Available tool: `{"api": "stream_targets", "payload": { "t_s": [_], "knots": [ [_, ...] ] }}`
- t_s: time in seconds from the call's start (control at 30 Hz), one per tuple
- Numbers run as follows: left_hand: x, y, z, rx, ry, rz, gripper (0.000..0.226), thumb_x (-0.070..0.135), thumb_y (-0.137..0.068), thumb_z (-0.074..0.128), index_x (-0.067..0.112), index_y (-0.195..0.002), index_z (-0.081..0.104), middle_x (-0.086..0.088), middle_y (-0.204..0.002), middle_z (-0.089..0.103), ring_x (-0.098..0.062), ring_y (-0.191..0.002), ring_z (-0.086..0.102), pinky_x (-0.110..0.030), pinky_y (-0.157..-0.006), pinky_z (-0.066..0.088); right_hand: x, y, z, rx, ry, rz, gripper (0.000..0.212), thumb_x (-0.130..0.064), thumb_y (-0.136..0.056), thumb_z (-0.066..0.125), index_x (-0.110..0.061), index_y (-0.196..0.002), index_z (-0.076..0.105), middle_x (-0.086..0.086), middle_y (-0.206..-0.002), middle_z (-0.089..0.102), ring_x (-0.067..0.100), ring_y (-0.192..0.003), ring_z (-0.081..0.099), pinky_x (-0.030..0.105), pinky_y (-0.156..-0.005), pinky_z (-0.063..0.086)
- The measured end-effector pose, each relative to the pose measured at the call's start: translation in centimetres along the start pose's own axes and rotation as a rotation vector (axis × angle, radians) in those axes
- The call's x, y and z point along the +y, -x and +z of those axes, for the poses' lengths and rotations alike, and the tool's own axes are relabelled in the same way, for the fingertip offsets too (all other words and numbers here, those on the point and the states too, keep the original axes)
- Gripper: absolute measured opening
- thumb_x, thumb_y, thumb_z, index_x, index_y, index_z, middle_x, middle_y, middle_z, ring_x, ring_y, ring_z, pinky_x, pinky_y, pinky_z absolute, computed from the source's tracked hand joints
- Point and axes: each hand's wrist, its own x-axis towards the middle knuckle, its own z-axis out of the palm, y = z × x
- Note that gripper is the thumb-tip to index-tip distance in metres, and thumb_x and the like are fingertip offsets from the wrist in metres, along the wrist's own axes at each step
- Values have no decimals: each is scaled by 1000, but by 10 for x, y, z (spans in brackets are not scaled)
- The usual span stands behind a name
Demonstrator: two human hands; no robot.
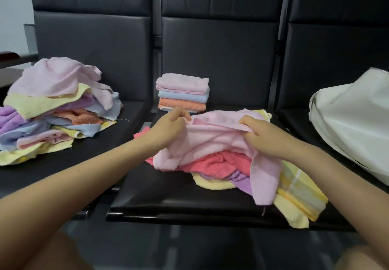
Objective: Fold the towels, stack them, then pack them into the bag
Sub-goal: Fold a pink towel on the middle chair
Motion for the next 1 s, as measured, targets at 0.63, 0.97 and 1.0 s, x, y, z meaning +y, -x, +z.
{"api": "stream_targets", "payload": {
  "t_s": [0.63,0.97,1.0],
  "knots": [
    [-15,-33,12,-78,-98,56,46,52,-96,46,15,-87,72,8,-83,69,-1,-75,59,-8,-64,44,47,-14,17,73,-416,409,37,-37,-83,73,-10,-106,65,5,-104,68,21,-99,62,38,-86,50],
    [18,2,0,37,-25,183,63,42,-100,46,32,-39,57,21,-43,50,5,-47,48,-11,-52,36,27,28,-28,102,-628,290,17,-32,-91,65,-27,-76,68,-9,-73,67,4,-70,61,16,-60,45],
    [17,6,1,32,-49,189,61,45,-100,44,26,-42,56,18,-45,50,2,-50,47,-17,-57,38,22,34,-29,61,-629,320,19,-36,-91,64,-27,-75,67,-9,-75,66,6,-73,60,19,-62,43]
  ]
}}
